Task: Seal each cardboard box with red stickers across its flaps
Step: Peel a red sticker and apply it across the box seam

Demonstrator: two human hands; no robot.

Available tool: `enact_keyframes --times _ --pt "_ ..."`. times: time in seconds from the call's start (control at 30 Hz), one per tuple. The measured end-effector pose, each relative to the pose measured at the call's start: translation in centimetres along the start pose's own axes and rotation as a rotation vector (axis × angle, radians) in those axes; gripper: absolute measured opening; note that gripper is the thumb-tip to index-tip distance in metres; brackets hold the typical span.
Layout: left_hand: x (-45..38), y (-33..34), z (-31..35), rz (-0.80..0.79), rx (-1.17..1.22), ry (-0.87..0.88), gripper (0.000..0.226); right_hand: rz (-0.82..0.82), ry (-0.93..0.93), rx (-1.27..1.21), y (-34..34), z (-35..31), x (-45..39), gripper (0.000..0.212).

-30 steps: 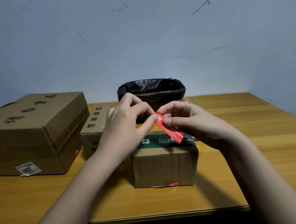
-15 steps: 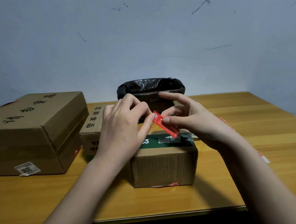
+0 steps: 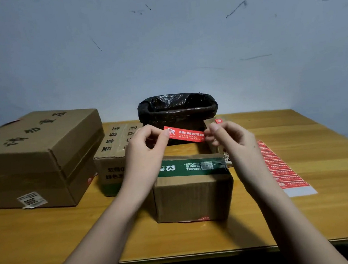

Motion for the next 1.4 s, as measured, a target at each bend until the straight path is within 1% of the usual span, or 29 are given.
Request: enact_keyframes --times 0.07,0.23,0.33,0.43,0.5,0.7,0.8,0.87,0.97,1.03,1.13,1.2,1.27,1.33,1.4 --pt "0.2 0.1 -0.3 0.008 0.036 -0.039 0.018 0.024 -0.060 0.092 0.2 -0.2 0.8 0.027" --pt "0.8 0.2 -0.2 0.035 0.079 -0.073 0.018 0.127 -0.170 0.284 0.6 -0.4 1.3 0.020" --pt "0.8 0.1 0.0 0.040 0.105 -0.079 0.019 0.133 -0.163 0.292 0.8 -0.1 1.1 0.021" --pt "0.9 -0.1 0.0 0.037 0.125 -0.078 0.019 0.136 -0.110 0.242 0.8 0.3 0.9 0.020" --pt "0.9 -0.1 0.0 0.033 0.133 -0.080 0.019 0.107 -0.101 0.204 1.0 0.4 0.8 0.017" --pt "0.9 -0.1 0.0 0.031 0.122 -0.082 0.018 0.041 -0.207 0.275 1.6 -0.1 0.7 0.022" --pt "0.9 -0.1 -0.6 0.050 0.034 -0.006 0.020 0.019 -0.268 0.355 1.4 -0.4 0.7 0.023" --pt "0.9 -0.3 -0.8 0.089 -0.054 0.087 0.023 0.016 -0.327 0.424 1.3 -0.8 0.8 0.025" --pt "1.2 -0.7 -0.5 0.151 -0.163 0.218 0.031 0.032 -0.427 0.532 1.3 -1.7 1.2 0.020" --pt "1.4 -0.9 -0.1 0.184 -0.265 0.290 0.034 0.042 -0.463 0.554 1.3 -1.9 1.5 0.018" --pt "1.7 -1.1 0.4 0.198 -0.435 0.361 0.033 0.034 -0.458 0.535 1.3 -1.6 1.7 0.018" --pt "1.7 -1.2 0.5 0.192 -0.514 0.358 0.034 0.025 -0.446 0.525 1.4 -1.4 1.7 0.018" --pt "1.4 -1.5 0.3 0.187 -0.526 0.327 0.037 0.033 -0.433 0.498 1.1 -1.3 1.8 0.016" --pt "1.1 -1.5 0.1 0.130 -0.440 0.273 0.039 0.035 -0.423 0.473 0.8 -1.4 1.7 0.015" --pt "1.0 -1.0 -0.3 0.027 -0.304 0.187 0.039 0.020 -0.423 0.476 0.7 -1.6 1.5 0.016"
Point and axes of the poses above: each hand's wrist, its own x-axis away from the middle knuckle, its own y-axis out of the palm, z = x × y, the point moved 4 cm from there along -x, towards the middle knuckle, and after that the axes turned 4 degrees about z, right-handed, at the moved point
